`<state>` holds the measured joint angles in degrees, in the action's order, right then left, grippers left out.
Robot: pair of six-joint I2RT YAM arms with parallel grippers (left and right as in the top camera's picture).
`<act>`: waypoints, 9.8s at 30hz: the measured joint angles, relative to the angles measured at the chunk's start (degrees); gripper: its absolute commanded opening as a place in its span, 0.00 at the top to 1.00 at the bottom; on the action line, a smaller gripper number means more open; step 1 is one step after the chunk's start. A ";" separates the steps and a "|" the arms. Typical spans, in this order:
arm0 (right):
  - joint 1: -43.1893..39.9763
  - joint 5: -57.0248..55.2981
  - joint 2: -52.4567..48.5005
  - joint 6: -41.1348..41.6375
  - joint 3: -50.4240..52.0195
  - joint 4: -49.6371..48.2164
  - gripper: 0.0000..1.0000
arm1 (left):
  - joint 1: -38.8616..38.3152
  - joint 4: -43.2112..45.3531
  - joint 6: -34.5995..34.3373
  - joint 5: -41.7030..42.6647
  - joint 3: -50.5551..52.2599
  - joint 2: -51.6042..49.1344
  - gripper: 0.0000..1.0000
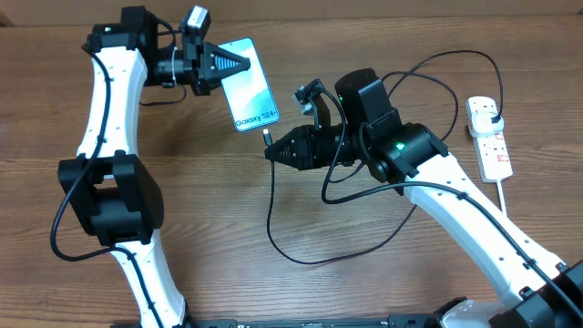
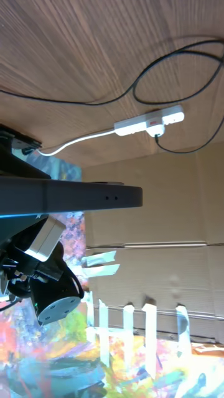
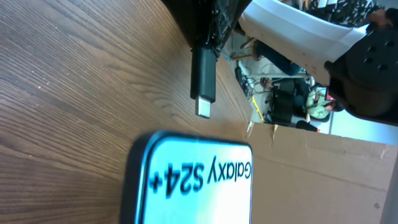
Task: Plug charger to phone and switch on socket
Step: 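Bring the plug up to the phone's bottom port with the right gripper, then push the plug into the phone's port while the left gripper holds the phone, then lower the plugged phone toward the table with both grippers, then open both grippers and release the phone and plug on the table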
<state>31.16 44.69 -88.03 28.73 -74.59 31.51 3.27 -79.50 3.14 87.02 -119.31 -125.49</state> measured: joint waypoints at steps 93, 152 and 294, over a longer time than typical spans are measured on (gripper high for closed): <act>0.00 -2.08 0.00 0.00 0.00 0.76 0.96 | -2.67 3.06 -9.20 -6.34 0.00 0.00 0.96; 0.94 0.98 0.00 -0.04 1.64 0.15 0.96 | -2.75 -14.21 13.57 -5.81 -0.79 0.00 0.96; -1.11 -17.07 -0.37 -0.04 1.57 11.89 0.42 | -5.11 34.40 -23.85 -47.43 28.92 -0.11 0.43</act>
<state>30.04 27.62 -88.40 28.69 -73.01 43.40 -1.85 -45.10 -20.71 39.59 -90.39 -125.60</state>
